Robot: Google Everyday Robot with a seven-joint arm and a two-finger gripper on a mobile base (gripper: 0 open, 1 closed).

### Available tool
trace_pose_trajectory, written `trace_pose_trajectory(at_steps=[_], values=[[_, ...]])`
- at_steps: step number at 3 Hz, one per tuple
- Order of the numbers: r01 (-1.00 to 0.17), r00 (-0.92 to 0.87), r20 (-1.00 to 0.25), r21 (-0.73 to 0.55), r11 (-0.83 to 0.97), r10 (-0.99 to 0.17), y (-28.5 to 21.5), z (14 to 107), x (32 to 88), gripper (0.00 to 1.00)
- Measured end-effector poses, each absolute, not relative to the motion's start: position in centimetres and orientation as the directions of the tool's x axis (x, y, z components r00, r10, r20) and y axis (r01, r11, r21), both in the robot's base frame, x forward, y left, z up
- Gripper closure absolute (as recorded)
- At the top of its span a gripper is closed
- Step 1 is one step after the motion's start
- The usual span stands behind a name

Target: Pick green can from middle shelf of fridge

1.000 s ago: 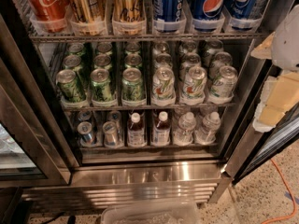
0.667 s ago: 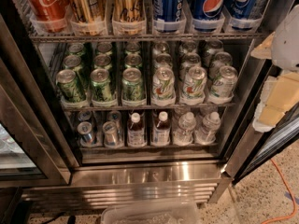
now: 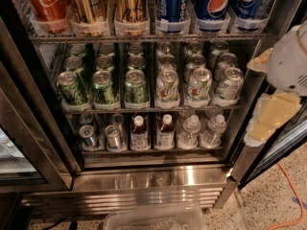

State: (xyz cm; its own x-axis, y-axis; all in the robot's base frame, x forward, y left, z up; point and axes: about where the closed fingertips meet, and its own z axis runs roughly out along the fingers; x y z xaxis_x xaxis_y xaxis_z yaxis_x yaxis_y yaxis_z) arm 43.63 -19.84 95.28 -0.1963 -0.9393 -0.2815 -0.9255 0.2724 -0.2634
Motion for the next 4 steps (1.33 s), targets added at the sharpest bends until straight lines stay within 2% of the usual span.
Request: trace_pose_trajectory(at_steps=[1,3,4], values=[[-0.923,-0.157,-0.354,-0.278,0.265,-0.922,-17.3,91.7,44.3,0.0],[-0.924,-0.149,-0.398,-0.271,0.271,-0.905,-16.1,89.7,43.6,0.0],[-0.923,-0.093,-0.478,-0.289,0.256,-0.874,-13.1,87.1,43.4,0.0]])
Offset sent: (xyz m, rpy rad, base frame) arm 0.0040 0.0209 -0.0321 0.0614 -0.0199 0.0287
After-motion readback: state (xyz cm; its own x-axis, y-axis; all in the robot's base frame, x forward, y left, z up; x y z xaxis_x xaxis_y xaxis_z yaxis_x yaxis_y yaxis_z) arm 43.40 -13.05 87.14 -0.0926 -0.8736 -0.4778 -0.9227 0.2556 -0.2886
